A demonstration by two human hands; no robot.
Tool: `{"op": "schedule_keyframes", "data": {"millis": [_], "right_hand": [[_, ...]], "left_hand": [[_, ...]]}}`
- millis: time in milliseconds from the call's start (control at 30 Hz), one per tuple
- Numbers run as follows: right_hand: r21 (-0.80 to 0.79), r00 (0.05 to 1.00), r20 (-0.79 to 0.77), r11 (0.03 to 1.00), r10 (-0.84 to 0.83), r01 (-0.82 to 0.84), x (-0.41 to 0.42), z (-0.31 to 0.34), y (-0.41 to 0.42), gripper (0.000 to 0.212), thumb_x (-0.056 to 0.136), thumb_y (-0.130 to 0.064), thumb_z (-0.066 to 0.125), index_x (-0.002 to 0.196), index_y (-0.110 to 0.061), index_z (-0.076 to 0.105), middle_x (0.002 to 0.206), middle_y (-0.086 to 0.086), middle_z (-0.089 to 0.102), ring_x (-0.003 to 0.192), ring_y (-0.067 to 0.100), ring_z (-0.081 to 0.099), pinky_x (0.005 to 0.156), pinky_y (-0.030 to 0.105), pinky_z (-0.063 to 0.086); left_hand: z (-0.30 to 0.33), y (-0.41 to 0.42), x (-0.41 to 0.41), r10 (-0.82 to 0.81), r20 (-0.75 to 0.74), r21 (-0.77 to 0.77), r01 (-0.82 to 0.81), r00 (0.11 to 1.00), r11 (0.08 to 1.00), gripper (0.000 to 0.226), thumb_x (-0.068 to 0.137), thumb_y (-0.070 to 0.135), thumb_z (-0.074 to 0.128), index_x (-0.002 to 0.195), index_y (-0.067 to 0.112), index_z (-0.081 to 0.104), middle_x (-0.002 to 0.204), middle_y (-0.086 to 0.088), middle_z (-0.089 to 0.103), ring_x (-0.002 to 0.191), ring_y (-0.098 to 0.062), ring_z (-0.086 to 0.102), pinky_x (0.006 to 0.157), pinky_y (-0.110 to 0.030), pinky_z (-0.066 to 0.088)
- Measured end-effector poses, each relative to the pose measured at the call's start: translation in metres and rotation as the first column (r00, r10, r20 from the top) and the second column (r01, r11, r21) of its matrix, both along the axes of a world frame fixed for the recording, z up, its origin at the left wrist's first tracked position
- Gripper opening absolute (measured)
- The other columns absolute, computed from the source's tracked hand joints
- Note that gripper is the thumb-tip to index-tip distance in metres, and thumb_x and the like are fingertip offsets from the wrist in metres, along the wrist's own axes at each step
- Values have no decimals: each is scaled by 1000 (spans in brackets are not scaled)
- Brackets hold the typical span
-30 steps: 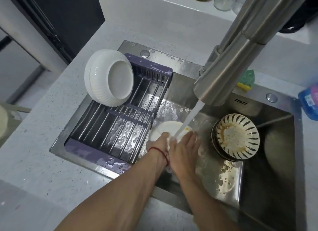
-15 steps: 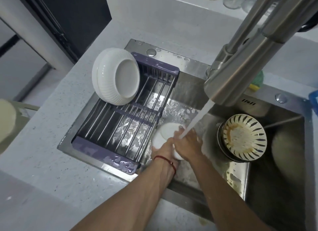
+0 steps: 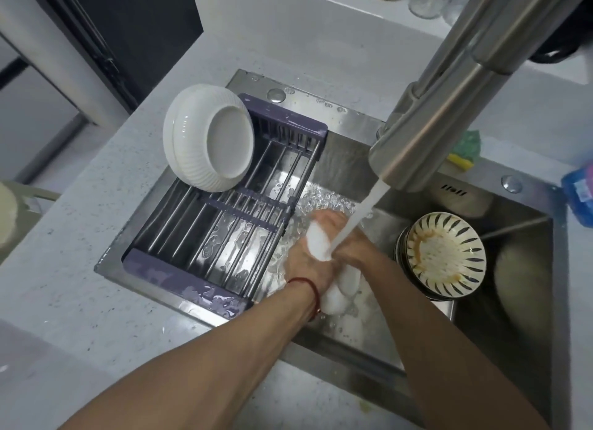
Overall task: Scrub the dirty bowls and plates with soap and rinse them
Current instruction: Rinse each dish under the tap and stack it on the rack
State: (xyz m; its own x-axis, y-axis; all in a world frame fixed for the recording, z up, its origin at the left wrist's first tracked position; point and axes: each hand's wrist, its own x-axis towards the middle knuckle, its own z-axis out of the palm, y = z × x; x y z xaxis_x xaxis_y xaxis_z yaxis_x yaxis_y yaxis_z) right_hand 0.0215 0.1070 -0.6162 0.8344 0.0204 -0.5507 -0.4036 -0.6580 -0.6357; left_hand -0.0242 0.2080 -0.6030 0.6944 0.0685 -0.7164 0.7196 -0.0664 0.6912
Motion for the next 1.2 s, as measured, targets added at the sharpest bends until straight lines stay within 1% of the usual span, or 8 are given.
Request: {"op": "schedule_keyframes", "data": {"millis": [133, 300, 433, 633, 733, 833, 1067, 1200], "right_hand": [[-96, 995, -5, 990, 99, -99, -2, 2, 15, 42, 103, -44, 41, 127, -23, 67, 135, -3, 57, 121, 18, 48, 113, 40, 37], [13, 926, -121, 932, -358, 362, 6, -2, -14, 40, 110, -29, 39, 135, -4, 59, 137, 18, 60, 126, 35, 55, 101, 33, 42], [264, 677, -359, 626, -642, 734, -33, -33, -51, 79, 85, -77, 57, 133, -14, 64, 122, 7, 72, 110, 29, 68, 103, 43, 50], [556, 524, -417, 248, -743, 793, -85, -11, -58, 55, 91, -39, 71, 136, -9, 60, 129, 12, 70, 120, 33, 65, 104, 57, 50], [446, 665, -54, 578, -745, 683, -81, 4, -28, 29, 97, -29, 69, 119, -11, 65, 106, 7, 74, 96, 27, 72, 78, 42, 62], [55, 891, 300, 939, -341, 340, -85, 13, -3, 11, 99, -19, 64, 104, -26, 57, 88, -5, 65, 72, 10, 62, 57, 11, 47], [-261, 840, 470, 952, 273, -163, -105, 4, -10, 36, 101, -49, 51, 119, -19, 60, 98, -4, 70, 87, 21, 66, 68, 28, 47], [-539, 881, 290, 824, 374, -173, -77, -22, -41, 62, 108, -49, 29, 147, -2, 42, 151, 24, 48, 137, 38, 51, 105, 53, 49]], "left_hand": [[3, -6, 0, -136, 47, 173, 126, 990, 977, 16, 92, 16, 76, 106, 19, 68, 94, 0, 72, 94, -23, 70, 73, -22, 60], [5, 0, -3, -169, 56, 88, 164, 984, 983, 48, 77, 7, 87, 111, 28, 60, 107, 3, 70, 102, -18, 66, 74, -22, 55], [6, 14, 8, 1, -110, -154, -18, 994, 988, 77, 73, 0, 83, 139, 28, 56, 125, -7, 66, 118, -35, 61, 94, -57, 57], [-16, 4, 22, -142, -154, -15, 141, 978, 990, 67, 99, 37, 67, 156, 29, 32, 143, -14, 58, 116, -36, 65, 93, -58, 58], [-15, -18, 13, -263, -117, -1, 265, 958, 964, 59, 108, 55, 36, 159, 26, 28, 146, -16, 52, 116, -32, 60, 99, -45, 52], [-4, -21, 11, -102, -200, -237, 53, 974, 970, 68, 100, 73, 38, 116, 14, 67, 107, -12, 72, 97, -31, 70, 92, -49, 59], [-50, 16, 30, 70, -149, -60, -80, 986, 995, 76, 91, 76, 50, 127, 10, 60, 116, -19, 72, 102, -40, 73, 93, -55, 60], [-43, 21, 11, 67, -175, -242, -109, 982, 964, 70, 92, 78, 43, 138, 28, 60, 117, -15, 75, 101, -44, 74, 81, -60, 62]]}}
